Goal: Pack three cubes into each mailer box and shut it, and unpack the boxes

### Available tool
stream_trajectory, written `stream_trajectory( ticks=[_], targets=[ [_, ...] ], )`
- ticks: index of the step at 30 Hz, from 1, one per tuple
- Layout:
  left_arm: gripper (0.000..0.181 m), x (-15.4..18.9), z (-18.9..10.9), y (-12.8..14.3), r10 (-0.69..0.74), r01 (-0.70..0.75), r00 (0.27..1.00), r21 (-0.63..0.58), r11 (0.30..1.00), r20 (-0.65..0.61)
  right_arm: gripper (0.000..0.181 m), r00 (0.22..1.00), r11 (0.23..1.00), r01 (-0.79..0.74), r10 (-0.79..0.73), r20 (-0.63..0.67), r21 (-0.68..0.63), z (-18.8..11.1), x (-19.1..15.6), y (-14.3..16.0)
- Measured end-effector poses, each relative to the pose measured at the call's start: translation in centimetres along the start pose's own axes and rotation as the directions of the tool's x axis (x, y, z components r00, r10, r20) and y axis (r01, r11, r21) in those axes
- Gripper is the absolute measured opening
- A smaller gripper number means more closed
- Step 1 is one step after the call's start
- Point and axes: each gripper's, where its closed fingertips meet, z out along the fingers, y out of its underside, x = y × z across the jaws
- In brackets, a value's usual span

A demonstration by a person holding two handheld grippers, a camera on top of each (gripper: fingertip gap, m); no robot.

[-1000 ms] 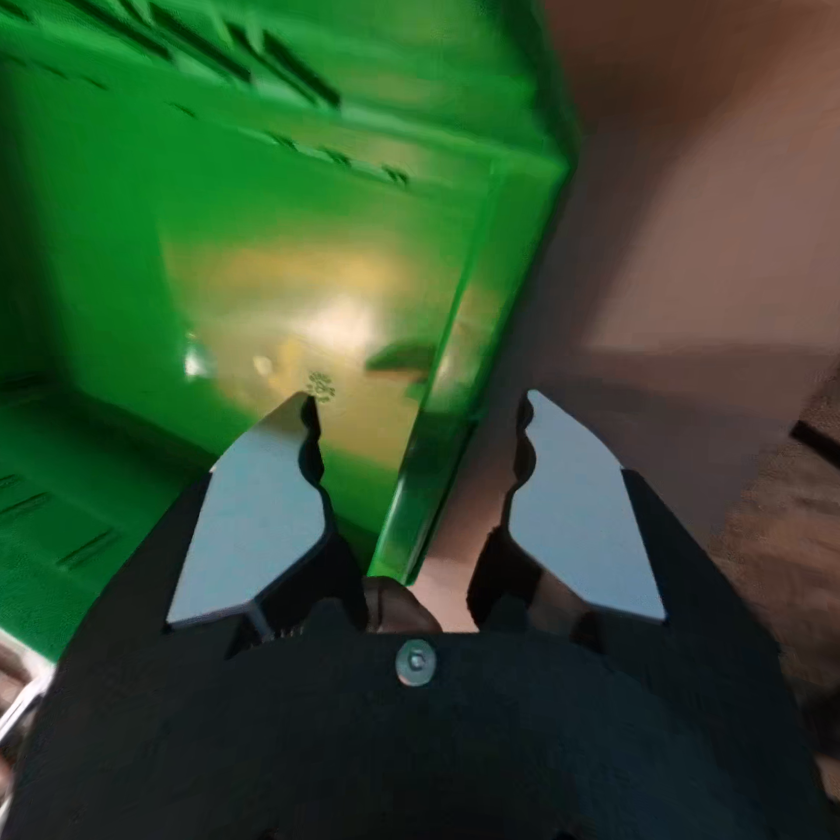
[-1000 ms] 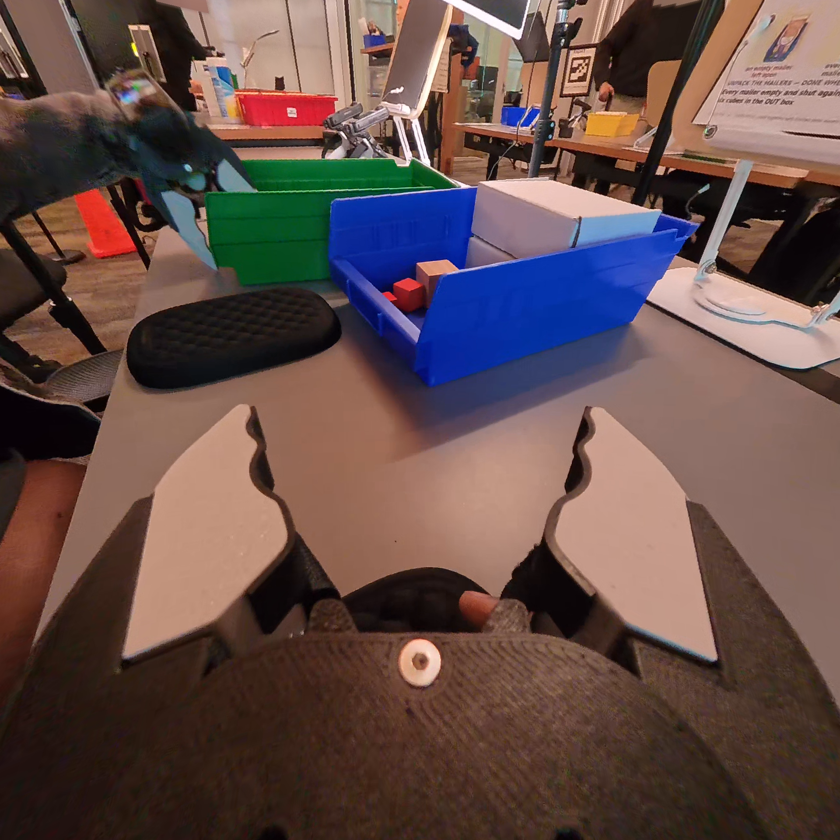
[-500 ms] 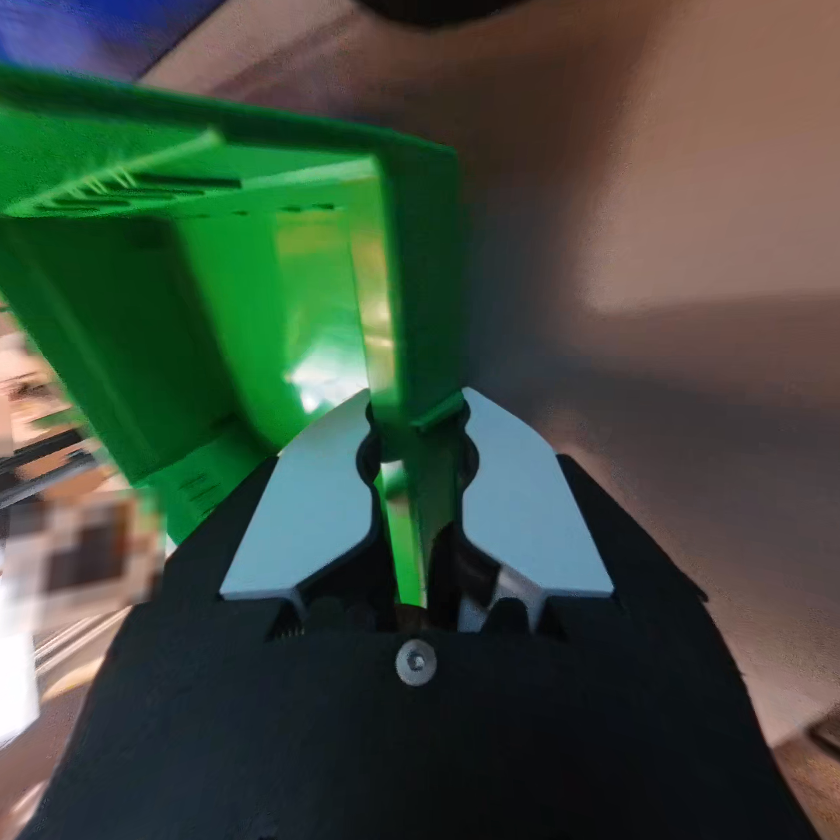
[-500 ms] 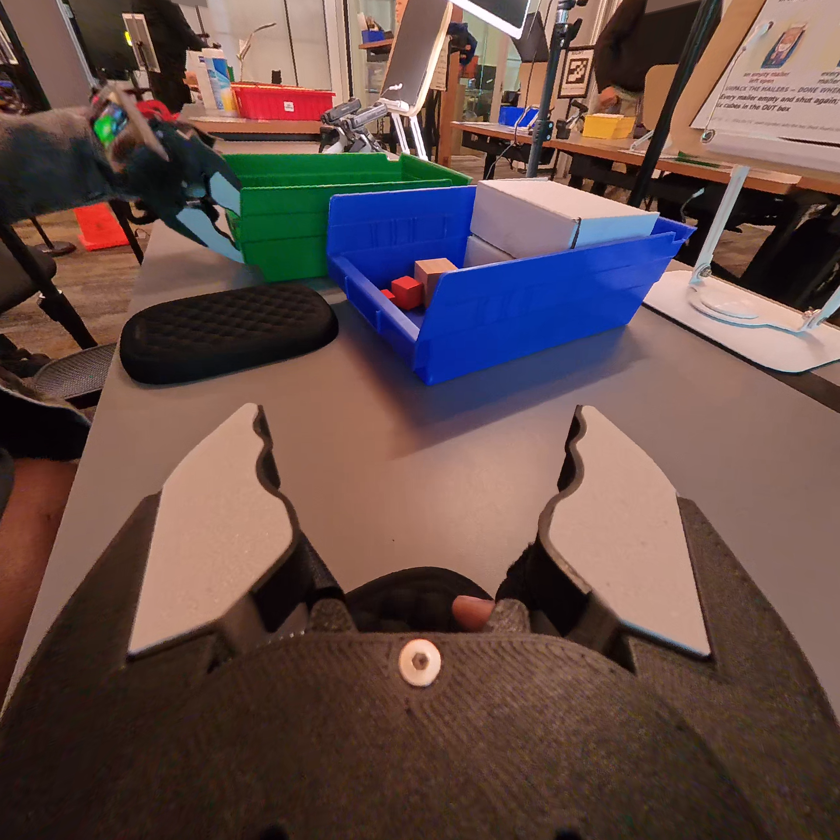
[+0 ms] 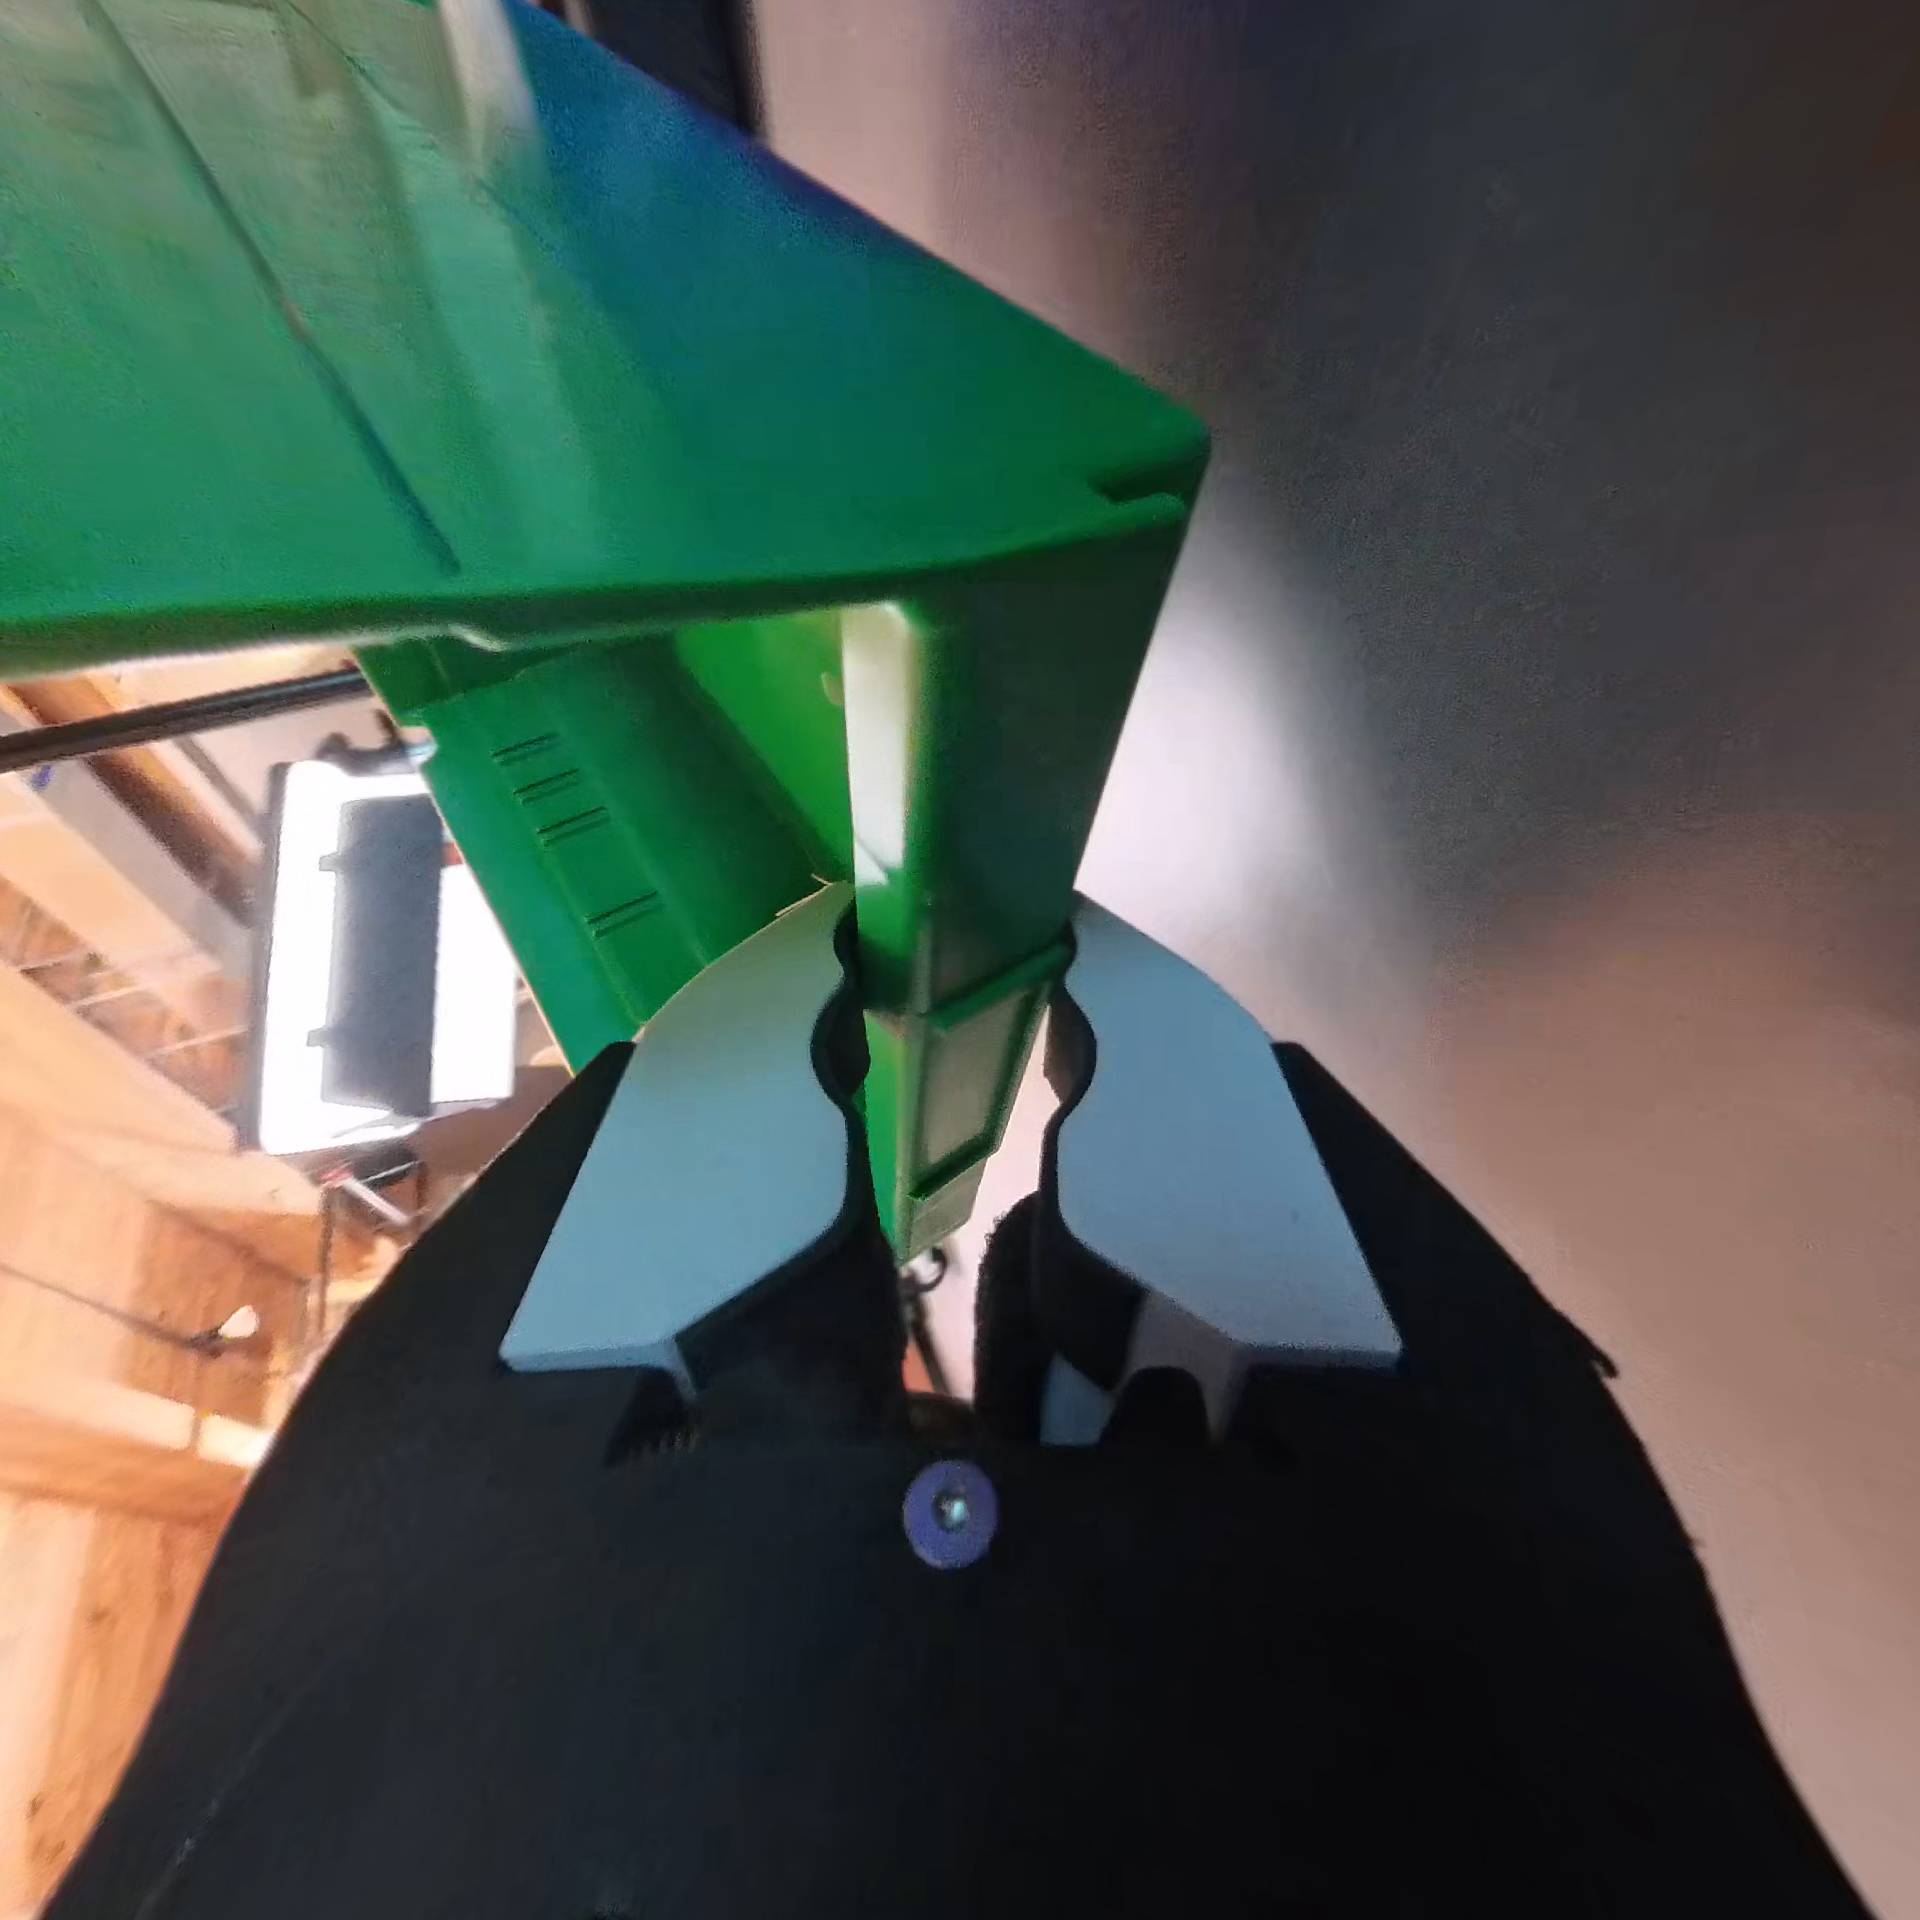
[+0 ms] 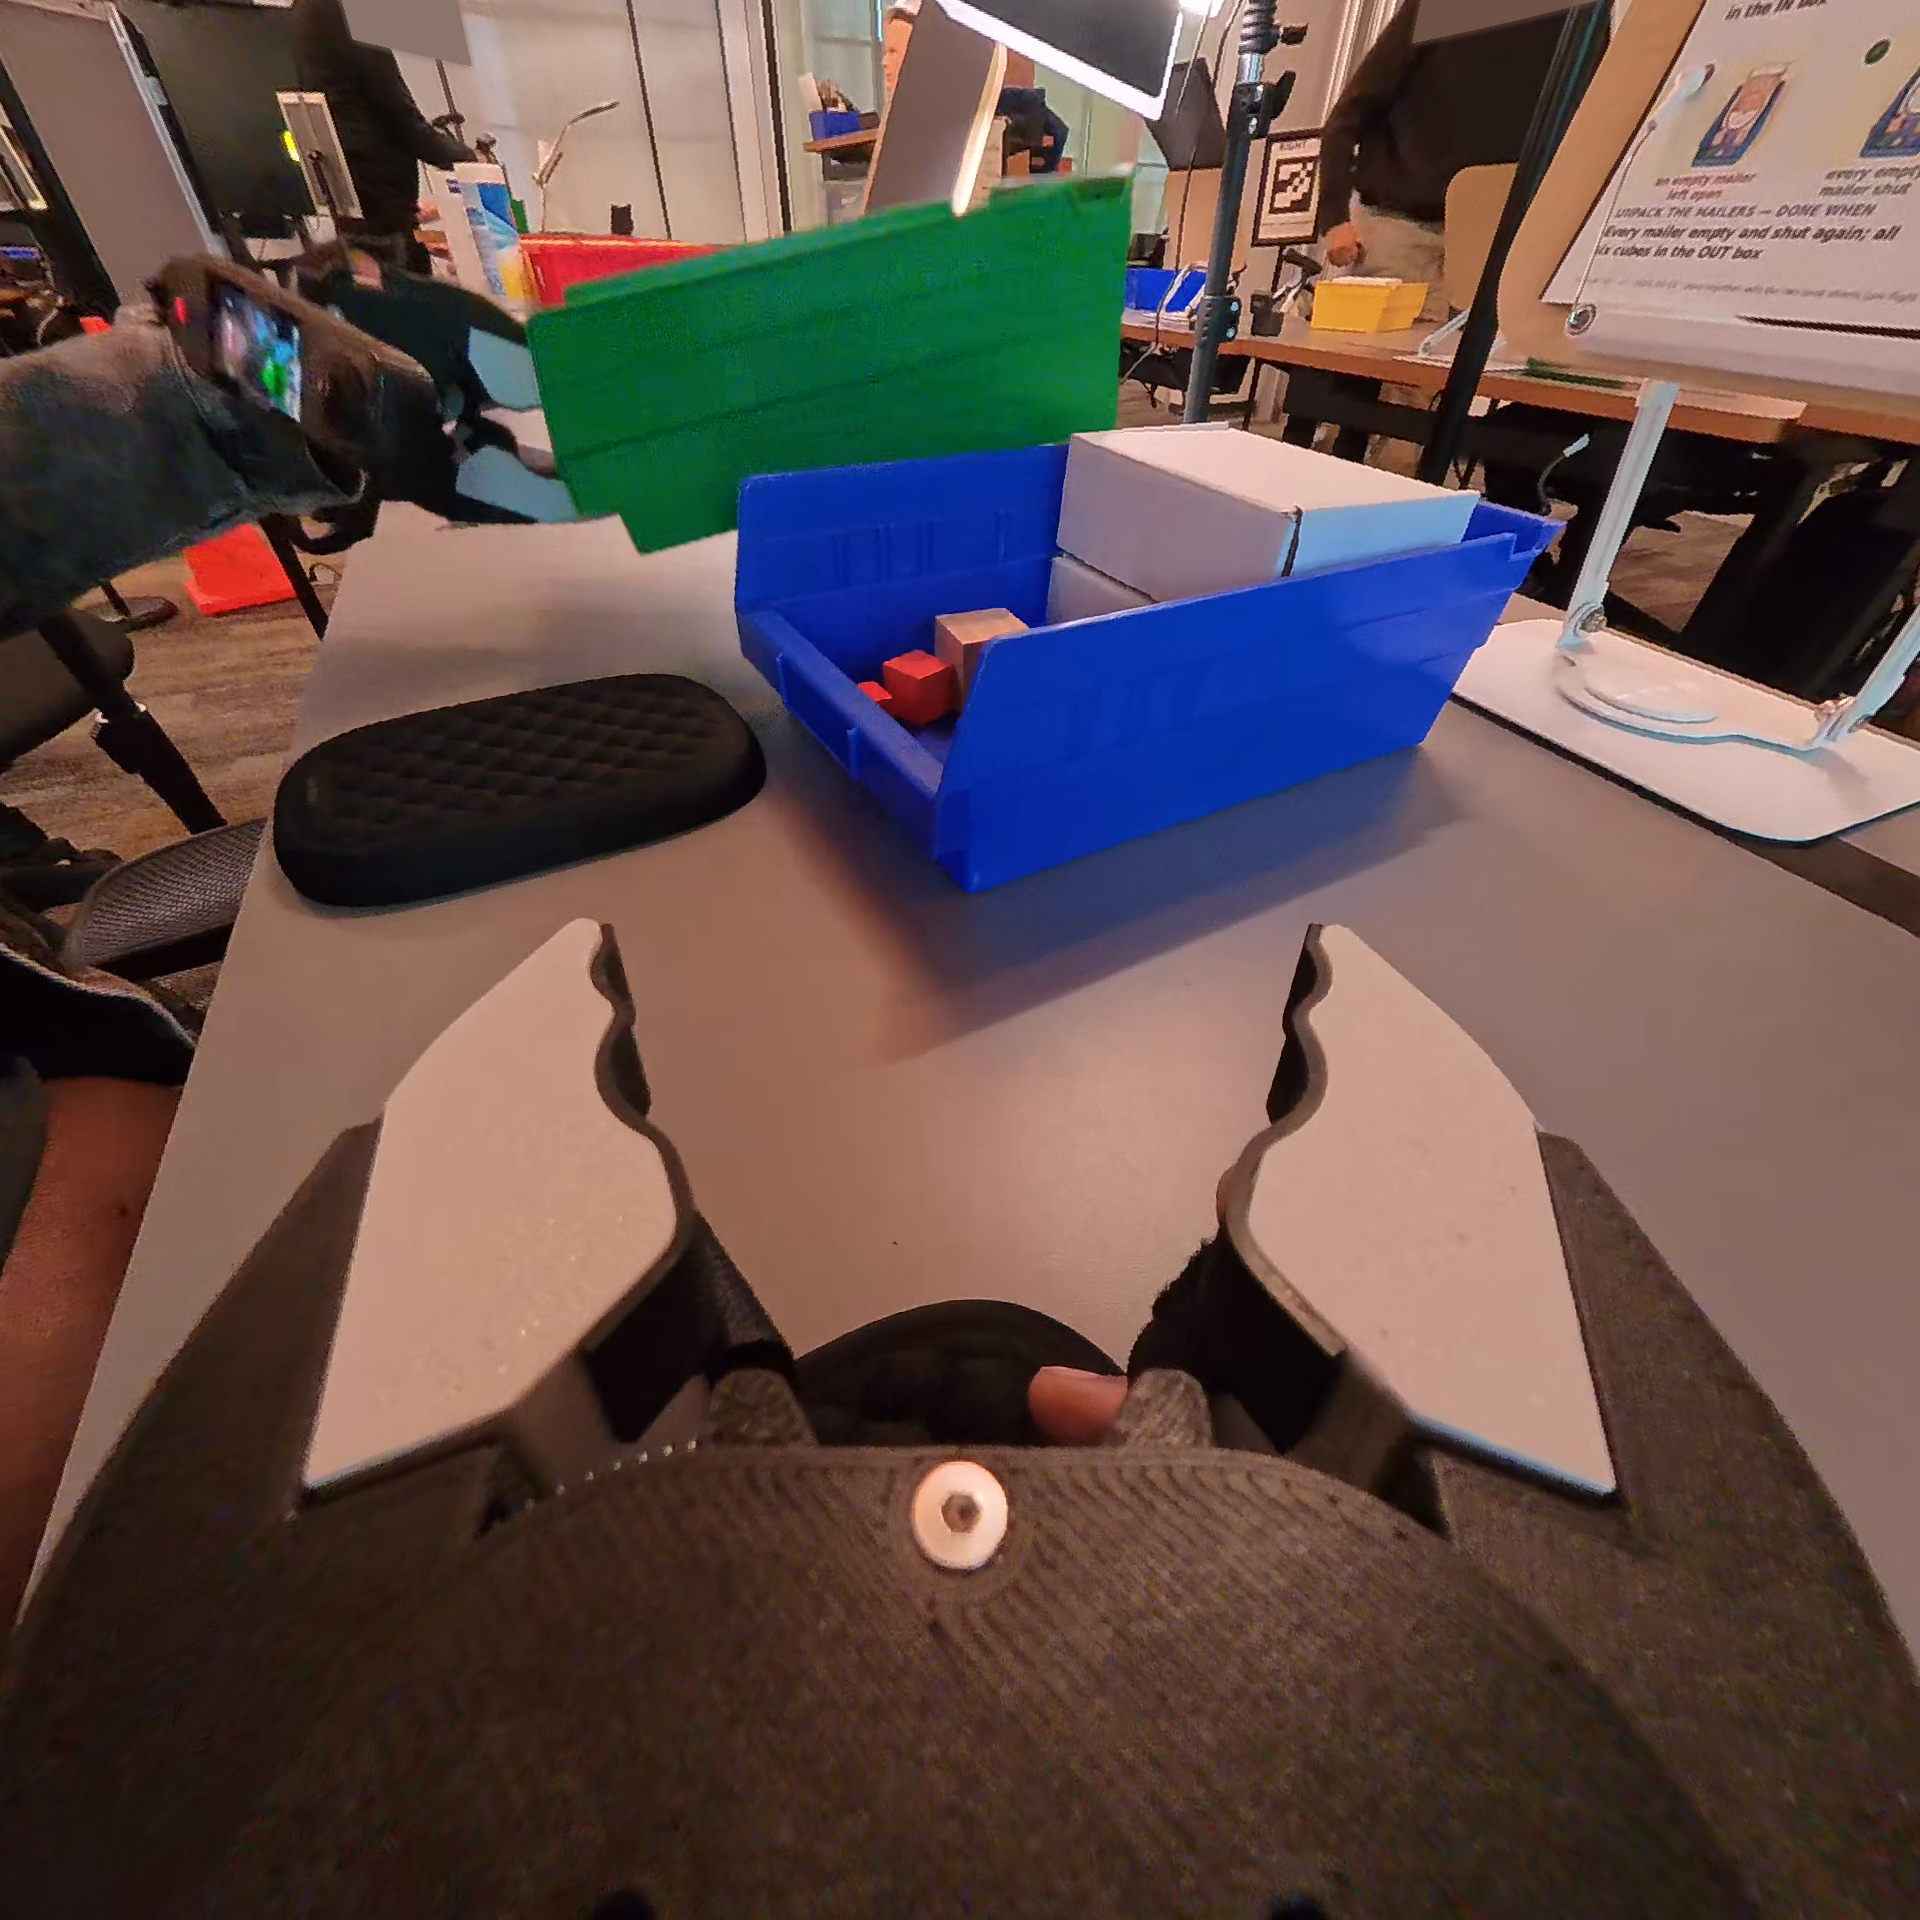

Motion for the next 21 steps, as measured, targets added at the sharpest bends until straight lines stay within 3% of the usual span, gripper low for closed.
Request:
stream_trajectory(
  ticks=[1,7,10,13,17,21],
  targets=[
    [0.030,-1.0,-0.2,-0.1,0.007,-0.006,1.000,-0.011,1.000,0.024,0.119,1.000,1.000,0.004,-0.004,-0.001,0.000,0.0,0.0,0.0],
    [0.030,-5.9,-1.7,-2.6,0.025,-0.022,0.990,-0.023,1.000,0.140,0.120,0.999,0.999,0.039,-0.038,-0.019,0.022,-0.1,0.0,-0.4],
    [0.030,-7.9,-2.8,-5.4,0.047,-0.046,0.981,-0.005,0.999,0.190,0.123,0.992,0.986,0.109,-0.099,-0.082,0.128,-0.8,0.7,-2.0],
    [0.030,-9.5,-3.9,-9.6,0.034,-0.049,0.976,0.066,0.997,0.216,0.124,0.963,0.946,0.234,-0.195,-0.184,0.224,-2.3,1.4,-3.9],
    [0.030,-11.0,-5.5,-16.4,0.029,-0.066,0.975,0.162,0.985,0.221,0.125,0.949,0.939,0.230,-0.157,-0.275,0.256,-4.5,3.2,-5.2],
    [0.030,-12.0,-7.1,-23.8,0.027,-0.088,0.974,0.267,0.960,0.223,0.124,0.859,0.912,0.331,-0.185,-0.478,0.242,-7.9,6.3,-6.3]
  ],
)
